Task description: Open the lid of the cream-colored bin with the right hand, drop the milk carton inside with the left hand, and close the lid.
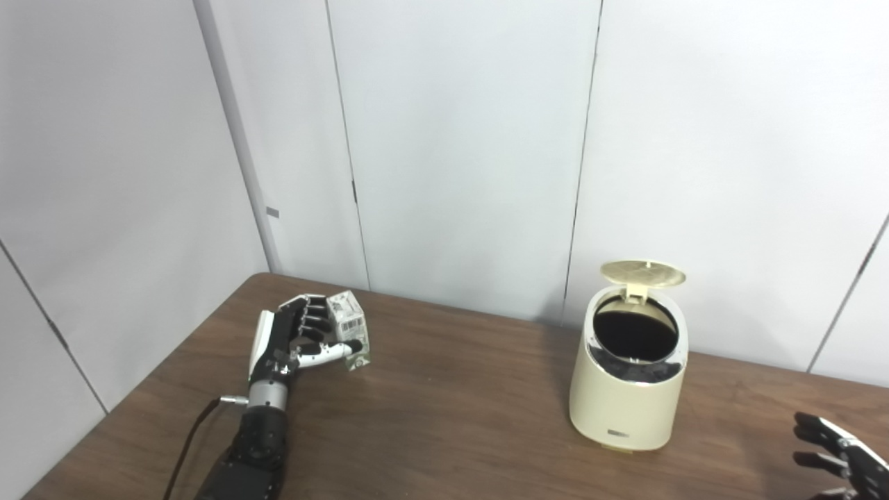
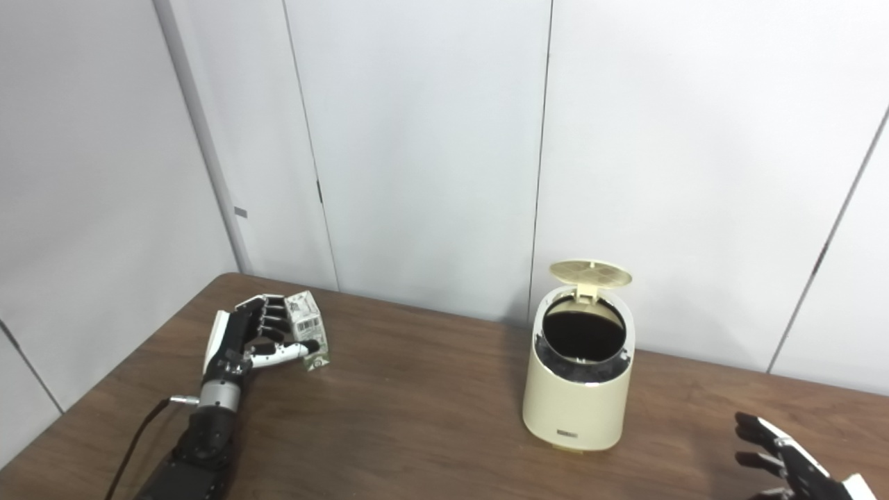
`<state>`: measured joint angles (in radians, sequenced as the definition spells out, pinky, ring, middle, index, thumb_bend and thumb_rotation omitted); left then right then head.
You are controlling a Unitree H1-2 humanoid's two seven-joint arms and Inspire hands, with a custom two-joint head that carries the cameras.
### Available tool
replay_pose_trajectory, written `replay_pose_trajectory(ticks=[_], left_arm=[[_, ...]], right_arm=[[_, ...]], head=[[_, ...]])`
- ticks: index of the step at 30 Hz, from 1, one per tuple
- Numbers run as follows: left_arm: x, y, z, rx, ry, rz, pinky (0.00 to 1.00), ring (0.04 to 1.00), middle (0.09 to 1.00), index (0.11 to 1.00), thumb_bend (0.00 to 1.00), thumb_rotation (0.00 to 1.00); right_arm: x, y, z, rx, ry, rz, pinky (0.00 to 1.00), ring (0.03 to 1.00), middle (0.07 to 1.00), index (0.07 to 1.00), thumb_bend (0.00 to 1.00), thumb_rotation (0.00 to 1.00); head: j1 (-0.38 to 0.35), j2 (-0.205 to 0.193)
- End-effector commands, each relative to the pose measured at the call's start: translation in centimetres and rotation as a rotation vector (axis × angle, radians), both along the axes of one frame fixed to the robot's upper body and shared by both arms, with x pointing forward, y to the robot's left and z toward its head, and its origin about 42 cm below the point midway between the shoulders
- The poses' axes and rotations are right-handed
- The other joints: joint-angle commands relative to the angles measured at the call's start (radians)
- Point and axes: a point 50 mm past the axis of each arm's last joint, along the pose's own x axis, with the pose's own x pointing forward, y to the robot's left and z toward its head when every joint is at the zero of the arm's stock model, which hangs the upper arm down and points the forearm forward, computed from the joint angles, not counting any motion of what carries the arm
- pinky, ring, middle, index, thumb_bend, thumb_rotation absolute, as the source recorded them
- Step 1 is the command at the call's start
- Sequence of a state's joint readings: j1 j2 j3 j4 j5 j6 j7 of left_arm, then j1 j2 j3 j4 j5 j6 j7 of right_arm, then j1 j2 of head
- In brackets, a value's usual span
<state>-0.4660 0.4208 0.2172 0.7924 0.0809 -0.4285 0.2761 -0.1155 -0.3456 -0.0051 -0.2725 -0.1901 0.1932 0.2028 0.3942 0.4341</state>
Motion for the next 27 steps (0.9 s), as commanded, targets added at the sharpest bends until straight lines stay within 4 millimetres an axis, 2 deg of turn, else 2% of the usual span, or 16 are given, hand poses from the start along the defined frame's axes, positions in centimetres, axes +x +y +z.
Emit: replay_pose_trajectory(ticks=[1, 5, 10, 18, 25, 27], left_arm=[[1.8, 0.2, 3.3, -0.001, -0.126, 0.010, 0.48, 0.504, 0.482, 0.536, 0.55, 0.00], [2.2, -0.3, 3.3, 0.005, -0.128, 0.018, 0.46, 0.487, 0.468, 0.519, 0.52, 0.00], [2.6, -1.1, 3.0, -0.010, -0.123, 0.015, 0.43, 0.482, 0.478, 0.506, 0.52, 0.00], [2.8, -2.3, 2.8, -0.012, -0.127, -0.006, 0.46, 0.482, 0.472, 0.516, 0.52, 0.00], [2.6, -4.5, 5.2, 0.023, -0.225, -0.113, 0.45, 0.489, 0.481, 0.508, 0.52, 0.00], [2.6, -5.3, 6.4, 0.016, -0.268, -0.155, 0.45, 0.448, 0.497, 0.521, 0.51, 0.00]], right_arm=[[0.0, -0.2, 1.7, -0.009, -0.063, 0.008, 0.53, 0.793, 0.866, 0.864, 0.88, 0.42], [-0.2, -0.4, 1.5, -0.009, -0.055, 0.005, 0.53, 0.798, 0.869, 0.866, 0.89, 0.45], [-0.4, -0.5, 1.4, 0.002, -0.052, -0.001, 0.54, 0.790, 0.872, 0.863, 0.86, 0.42], [-0.6, -0.4, 1.1, 0.016, -0.046, -0.011, 0.55, 0.787, 0.866, 0.856, 0.87, 0.43], [-0.2, -0.1, 1.0, 0.011, -0.042, -0.025, 0.53, 0.789, 0.866, 0.856, 0.87, 0.42], [0.0, 0.1, 1.0, 0.004, -0.044, -0.026, 0.54, 0.800, 0.873, 0.864, 0.86, 0.40]], head=[[-0.001, 0.001], [0.002, 0.000], [0.003, 0.004], [-0.006, 0.007], [-0.035, 0.007], [-0.045, 0.006]])
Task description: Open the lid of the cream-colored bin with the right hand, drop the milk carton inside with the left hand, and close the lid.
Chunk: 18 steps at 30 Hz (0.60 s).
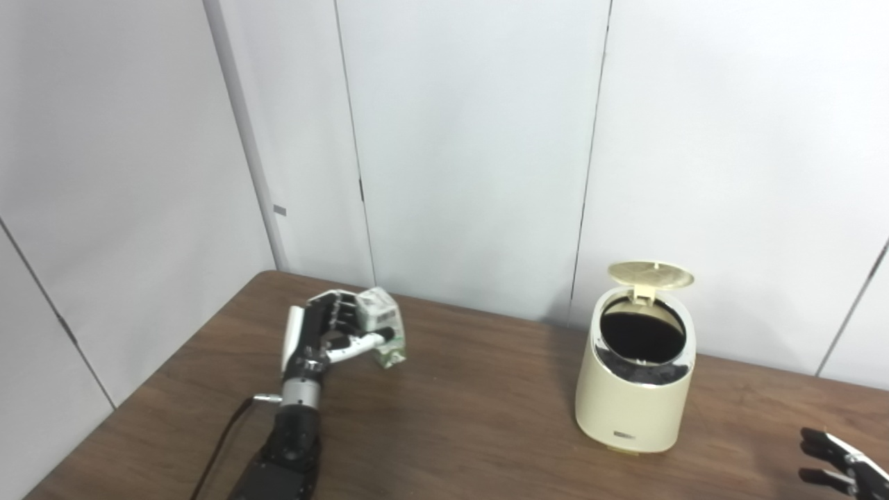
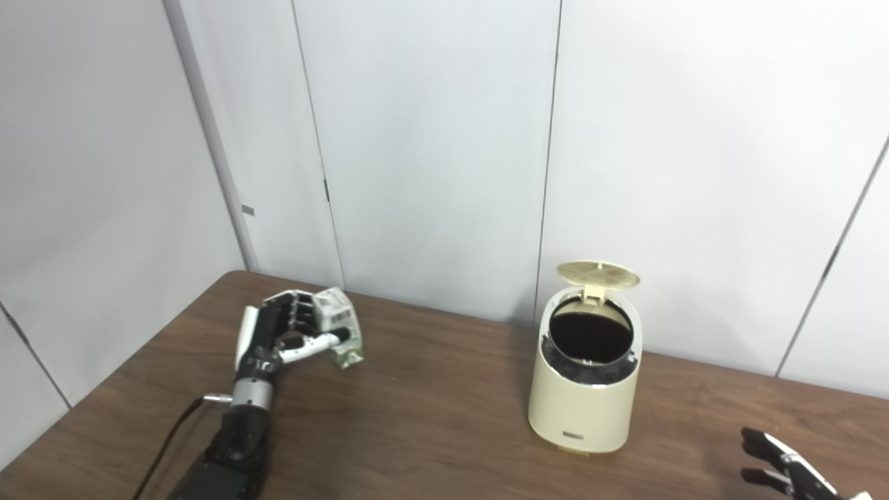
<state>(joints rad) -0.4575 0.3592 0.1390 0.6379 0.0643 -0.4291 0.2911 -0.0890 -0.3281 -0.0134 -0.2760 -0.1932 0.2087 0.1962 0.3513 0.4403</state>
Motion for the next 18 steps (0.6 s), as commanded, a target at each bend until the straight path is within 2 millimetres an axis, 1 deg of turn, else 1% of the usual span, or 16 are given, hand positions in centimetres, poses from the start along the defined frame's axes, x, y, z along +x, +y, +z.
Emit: replay_pose_trajectory(ticks=[1, 5, 7, 10, 13, 18], left_arm=[[1.5, -0.6, 5.1, 0.009, -0.178, -0.055, 0.45, 0.441, 0.502, 0.521, 0.50, 0.00], [1.6, -2.2, 7.2, -0.010, -0.252, -0.139, 0.44, 0.433, 0.502, 0.524, 0.50, 0.00], [1.6, -3.2, 8.4, -0.002, -0.293, -0.185, 0.45, 0.438, 0.501, 0.520, 0.50, 0.00], [1.6, -4.7, 10.1, 0.027, -0.345, -0.238, 0.46, 0.438, 0.499, 0.527, 0.50, 0.00], [1.7, -6.3, 11.6, 0.034, -0.397, -0.287, 0.48, 0.446, 0.500, 0.521, 0.50, 0.00], [1.7, -8.3, 13.4, 0.082, -0.447, -0.351, 0.48, 0.444, 0.501, 0.524, 0.50, 0.00]], right_arm=[[0.8, 0.2, 1.8, -0.018, -0.076, 0.001, 0.55, 0.806, 0.877, 0.869, 0.85, 0.39], [1.2, 0.8, 1.8, -0.015, -0.087, 0.004, 0.59, 0.833, 0.891, 0.880, 0.81, 0.35], [1.3, 1.2, 1.9, 0.009, -0.081, 0.002, 0.63, 0.844, 0.900, 0.885, 0.80, 0.31], [1.1, 1.9, 2.3, 0.030, -0.070, -0.004, 0.72, 0.871, 0.943, 0.912, 0.74, 0.15], [1.0, 2.6, 2.6, 0.023, -0.066, -0.019, 0.77, 0.871, 0.945, 0.918, 0.71, 0.05], [1.2, 3.6, 2.7, 0.026, -0.082, -0.014, 0.76, 0.865, 0.938, 0.918, 0.70, 0.00]], head=[[-0.009, -0.001], [-0.038, -0.003], [-0.053, -0.002], [-0.075, -0.001], [-0.108, -0.002], [-0.159, -0.003]])
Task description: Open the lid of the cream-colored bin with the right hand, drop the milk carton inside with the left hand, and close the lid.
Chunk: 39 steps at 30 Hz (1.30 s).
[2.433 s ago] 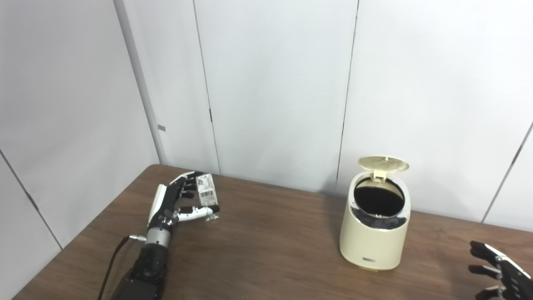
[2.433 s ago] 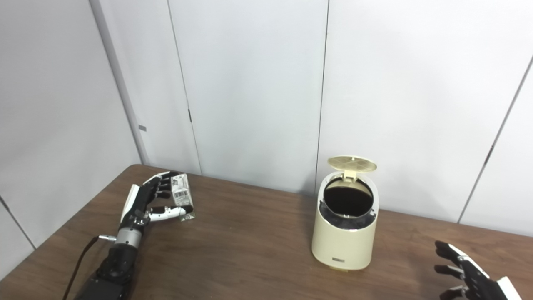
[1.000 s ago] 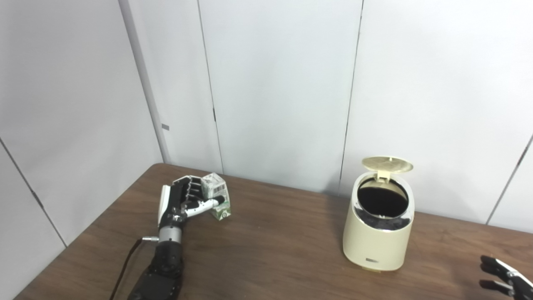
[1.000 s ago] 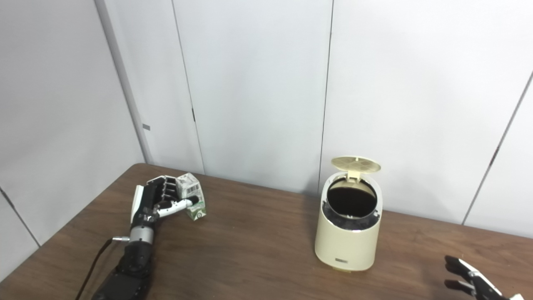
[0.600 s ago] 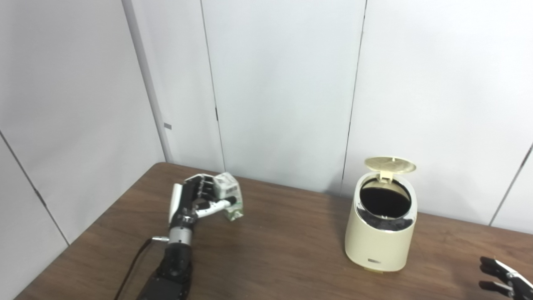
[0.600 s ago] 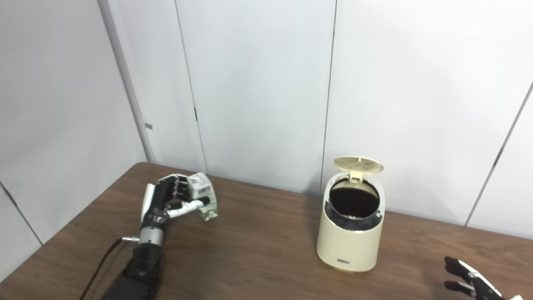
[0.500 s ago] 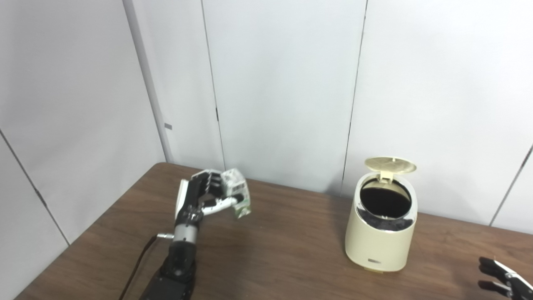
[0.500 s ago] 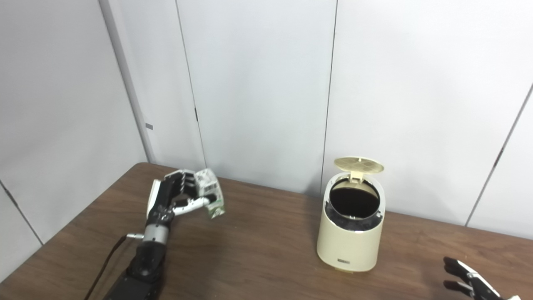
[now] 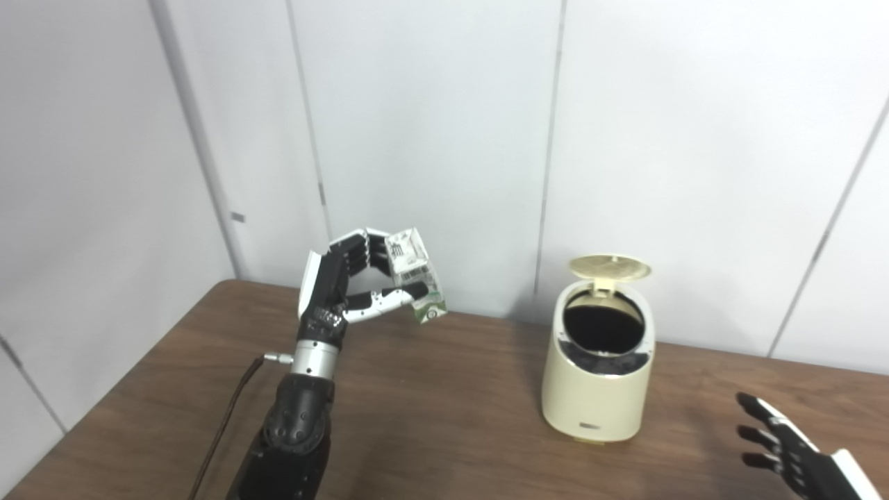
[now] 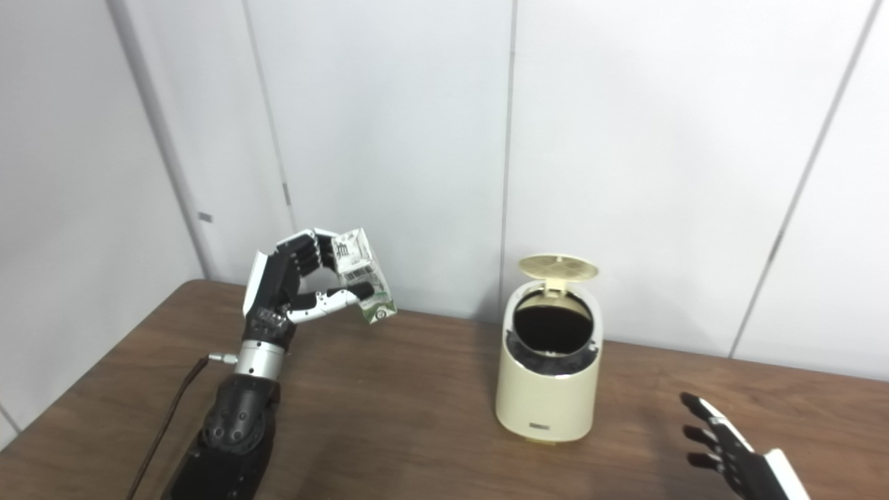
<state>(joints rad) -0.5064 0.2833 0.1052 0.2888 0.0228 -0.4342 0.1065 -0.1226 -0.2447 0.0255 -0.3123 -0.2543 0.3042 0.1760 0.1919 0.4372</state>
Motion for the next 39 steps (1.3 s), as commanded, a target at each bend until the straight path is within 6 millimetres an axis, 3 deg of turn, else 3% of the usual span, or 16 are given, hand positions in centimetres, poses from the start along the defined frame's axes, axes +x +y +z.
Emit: replay_pose_trajectory(ticks=[1, 15, 23, 30, 39], left_arm=[[0.6, -0.9, 4.3, 0.034, -0.147, -0.037, 0.48, 0.443, 0.501, 0.527, 0.50, 0.00], [2.2, -7.5, 6.1, 0.012, -0.182, -0.206, 0.48, 0.439, 0.498, 0.534, 0.50, 0.00], [2.8, -10.9, 5.3, -0.026, -0.147, -0.276, 0.47, 0.438, 0.501, 0.531, 0.50, 0.00], [3.1, -12.8, 4.7, -0.033, -0.119, -0.312, 0.48, 0.435, 0.502, 0.533, 0.50, 0.00], [3.6, -15.1, 3.5, -0.010, -0.068, -0.342, 0.48, 0.446, 0.499, 0.520, 0.50, 0.00]], right_arm=[[0.6, 0.5, 2.2, -0.009, -0.098, 0.008, 0.76, 0.867, 0.939, 0.919, 0.70, 0.00], [1.2, 0.8, 1.3, -0.012, -0.136, 0.007, 0.73, 0.844, 0.936, 0.916, 0.73, 0.04], [1.3, 1.0, 1.1, -0.004, -0.142, -0.001, 0.73, 0.862, 0.937, 0.914, 0.74, 0.06], [1.4, 1.2, 0.9, -0.019, -0.143, -0.006, 0.69, 0.855, 0.928, 0.911, 0.74, 0.13], [1.4, 1.4, 0.9, -0.004, -0.152, -0.004, 0.70, 0.868, 0.930, 0.911, 0.75, 0.13]], head=[[-0.015, -0.001], [-0.136, 0.003], [-0.178, 0.005], [-0.194, 0.009], [-0.215, 0.014]])
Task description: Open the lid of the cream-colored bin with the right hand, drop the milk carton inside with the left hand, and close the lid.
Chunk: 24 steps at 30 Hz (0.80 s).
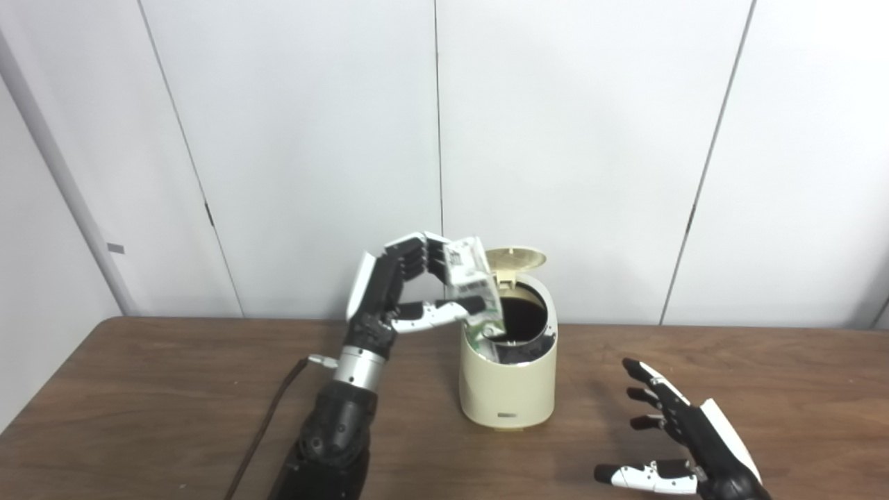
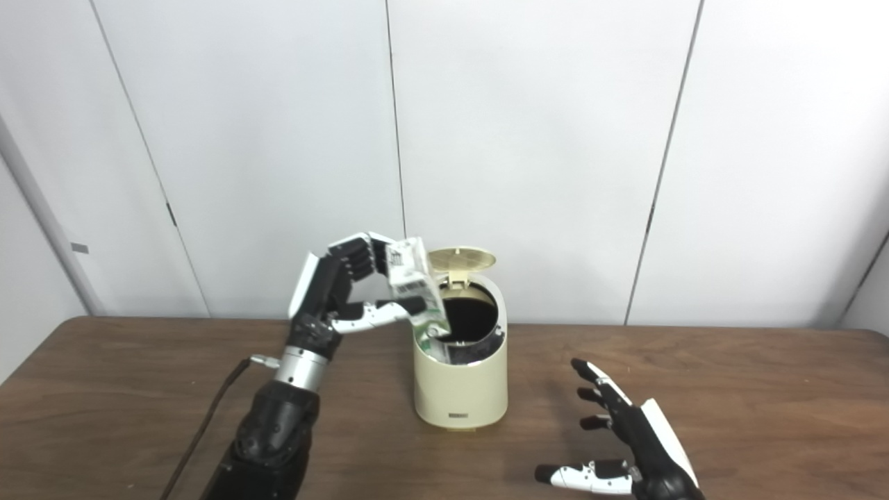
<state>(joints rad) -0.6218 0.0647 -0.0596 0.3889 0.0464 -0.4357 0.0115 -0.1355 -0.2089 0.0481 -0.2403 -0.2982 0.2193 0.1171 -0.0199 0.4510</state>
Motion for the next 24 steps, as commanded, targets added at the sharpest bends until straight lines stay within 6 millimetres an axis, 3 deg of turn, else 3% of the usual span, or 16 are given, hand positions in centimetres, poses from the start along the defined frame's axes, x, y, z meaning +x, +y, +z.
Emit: replay_pose_trajectory(ticks=[1, 24], left_arm=[[1.0, -1.0, 3.7, -0.014, -0.115, -0.011, 0.48, 0.447, 0.499, 0.519, 0.50, 0.00], [2.4, -3.1, 2.9, 0.063, -0.143, 0.147, 0.49, 0.453, 0.494, 0.510, 0.50, 0.00]], right_arm=[[0.6, 0.2, 2.0, 0.002, -0.110, 0.012, 0.69, 0.867, 0.928, 0.910, 0.75, 0.13], [0.1, 0.2, 1.7, -0.024, -0.099, 0.006, 0.69, 0.854, 0.922, 0.905, 0.76, 0.17]], head=[[-0.006, 0.001], [-0.026, 0.012]])
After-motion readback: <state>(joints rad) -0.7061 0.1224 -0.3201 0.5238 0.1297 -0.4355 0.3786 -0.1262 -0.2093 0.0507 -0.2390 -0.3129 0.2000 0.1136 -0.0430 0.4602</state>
